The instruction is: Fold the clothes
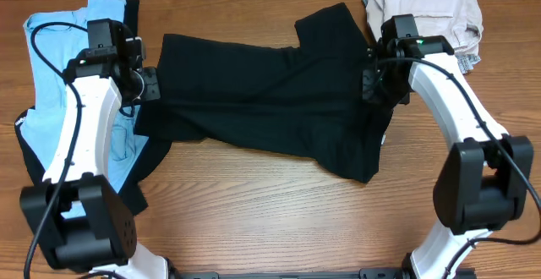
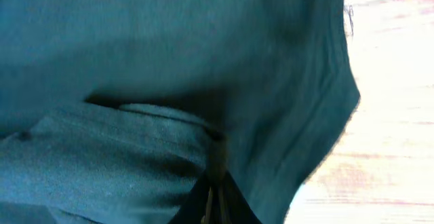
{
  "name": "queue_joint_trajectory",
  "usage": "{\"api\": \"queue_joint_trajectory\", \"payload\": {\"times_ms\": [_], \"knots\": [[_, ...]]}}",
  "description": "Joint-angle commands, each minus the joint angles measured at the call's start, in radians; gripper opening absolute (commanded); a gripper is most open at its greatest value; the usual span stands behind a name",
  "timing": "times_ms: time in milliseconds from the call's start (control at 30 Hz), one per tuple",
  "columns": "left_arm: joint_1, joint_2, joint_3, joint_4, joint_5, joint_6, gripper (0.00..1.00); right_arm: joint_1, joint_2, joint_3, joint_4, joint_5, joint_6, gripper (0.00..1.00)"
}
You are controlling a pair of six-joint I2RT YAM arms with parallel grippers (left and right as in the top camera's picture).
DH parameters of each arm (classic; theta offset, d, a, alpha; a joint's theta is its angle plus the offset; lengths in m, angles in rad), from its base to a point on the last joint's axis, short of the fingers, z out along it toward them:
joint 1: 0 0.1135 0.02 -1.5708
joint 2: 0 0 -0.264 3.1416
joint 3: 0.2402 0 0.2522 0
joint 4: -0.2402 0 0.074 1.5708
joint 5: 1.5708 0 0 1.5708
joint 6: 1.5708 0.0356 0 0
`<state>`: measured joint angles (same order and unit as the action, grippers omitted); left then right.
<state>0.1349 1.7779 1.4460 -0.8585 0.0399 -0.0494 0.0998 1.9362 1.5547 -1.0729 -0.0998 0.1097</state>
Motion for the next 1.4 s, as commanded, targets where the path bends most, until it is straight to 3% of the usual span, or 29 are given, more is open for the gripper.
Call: {"api": "queue_joint_trajectory", "payload": {"times_ms": [0, 200, 367, 433, 500, 533, 567, 633, 667, 700, 733, 1067, 1233, 1367], "knots": [[-0.022, 0.053, -0.009, 0.018, -0.014, -0.007, 0.04, -0.034, 0.011, 0.017, 0.056, 0.014, -0.032, 0.04], [-0.05, 0.109, -0.009, 0.029, -0.014, -0.007, 0.04, -0.069, 0.009, 0.018, 0.205, -0.13, -0.235, 0.04], [-0.053, 0.113, -0.009, 0.044, -0.014, -0.007, 0.04, -0.069, 0.009, 0.018, 0.227, -0.13, -0.268, 0.04], [-0.053, 0.113, -0.009, 0.058, -0.014, -0.007, 0.07, -0.069, 0.009, 0.018, 0.223, -0.13, -0.268, 0.04], [-0.053, 0.113, -0.009, 0.075, -0.014, -0.007, 0.15, -0.069, 0.01, 0.018, 0.218, -0.13, -0.27, 0.04], [-0.053, 0.113, -0.009, 0.083, -0.014, -0.007, 0.27, -0.069, 0.01, 0.018, 0.214, -0.129, -0.274, 0.08], [-0.053, 0.113, -0.009, 0.094, -0.014, -0.006, 0.38, -0.069, 0.01, 0.018, 0.211, -0.129, -0.275, 0.24], [-0.053, 0.113, -0.008, 0.114, -0.014, 0.008, 0.71, -0.069, 0.01, 0.018, 0.199, -0.126, -0.275, 0.72], [-0.053, 0.113, -0.003, 0.114, -0.014, 0.017, 0.84, -0.069, 0.009, 0.018, 0.192, -0.126, -0.274, 0.89], [-0.053, 0.112, 0.008, 0.105, -0.014, 0.022, 0.96, -0.069, 0.009, 0.019, 0.18, -0.127, -0.268, 0.96], [-0.052, 0.112, 0.026, 0.084, -0.014, 0.021, 1.0, -0.069, 0.006, 0.022, 0.169, -0.127, -0.253, 0.99], [-0.052, 0.111, 0.433, -0.472, -0.013, -0.046, 1.0, -0.043, -0.142, 0.083, -0.151, -0.194, 0.01, 1.0], [-0.052, 0.109, 0.435, -0.613, -0.018, -0.067, 1.0, -0.004, -0.148, 0.034, -0.298, -0.183, 0.112, 1.0], [-0.052, 0.109, 0.402, -0.67, -0.046, -0.059, 1.0, 0.007, -0.159, -0.146, -0.268, -0.198, 0.161, 1.0]]}}
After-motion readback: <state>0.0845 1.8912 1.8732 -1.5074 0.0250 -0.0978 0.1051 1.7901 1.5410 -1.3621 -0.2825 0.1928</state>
